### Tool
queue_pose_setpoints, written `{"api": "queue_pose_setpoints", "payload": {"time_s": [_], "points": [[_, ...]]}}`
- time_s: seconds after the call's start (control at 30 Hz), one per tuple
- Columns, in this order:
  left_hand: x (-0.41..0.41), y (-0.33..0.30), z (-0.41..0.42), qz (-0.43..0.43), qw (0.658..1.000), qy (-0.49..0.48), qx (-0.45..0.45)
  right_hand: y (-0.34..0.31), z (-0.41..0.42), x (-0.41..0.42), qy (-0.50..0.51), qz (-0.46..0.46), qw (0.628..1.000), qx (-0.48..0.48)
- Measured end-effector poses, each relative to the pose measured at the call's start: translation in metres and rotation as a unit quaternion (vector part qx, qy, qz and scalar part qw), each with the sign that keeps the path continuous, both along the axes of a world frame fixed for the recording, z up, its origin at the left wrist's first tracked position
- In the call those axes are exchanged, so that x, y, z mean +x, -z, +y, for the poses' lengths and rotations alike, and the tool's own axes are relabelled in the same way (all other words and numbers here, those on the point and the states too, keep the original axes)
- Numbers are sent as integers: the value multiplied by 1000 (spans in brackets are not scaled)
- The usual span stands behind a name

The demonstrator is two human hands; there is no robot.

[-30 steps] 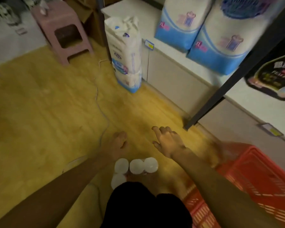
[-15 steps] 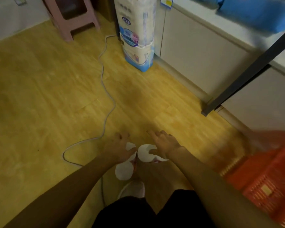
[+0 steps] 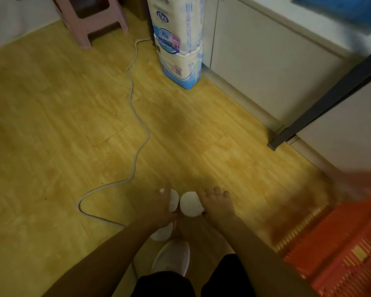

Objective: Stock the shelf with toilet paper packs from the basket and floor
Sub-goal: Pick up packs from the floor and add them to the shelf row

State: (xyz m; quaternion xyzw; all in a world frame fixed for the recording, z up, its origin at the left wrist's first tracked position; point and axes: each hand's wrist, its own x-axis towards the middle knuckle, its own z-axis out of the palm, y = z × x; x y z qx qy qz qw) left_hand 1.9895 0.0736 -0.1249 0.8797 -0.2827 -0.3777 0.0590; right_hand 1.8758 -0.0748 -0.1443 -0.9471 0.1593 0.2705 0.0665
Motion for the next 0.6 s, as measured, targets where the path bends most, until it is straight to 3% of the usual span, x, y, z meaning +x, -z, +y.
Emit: {"api": "queue_pose_setpoints", "payload": {"time_s": [0.13, 0.3, 0.4, 0.6], "points": [[10, -12, -11, 18, 999, 37, -16, -13, -19, 1, 65, -10, 998, 17], [28, -62, -37, 10, 1000, 7, -23, -69, -45, 6, 124, -52, 991, 16], [44, -113, -53, -19, 999, 29, -32, -127, -62, 8, 161, -80, 984, 20], [69, -257, -88, 1, 996, 14, -84, -284, -97, 15, 223, -105, 968, 43]]}}
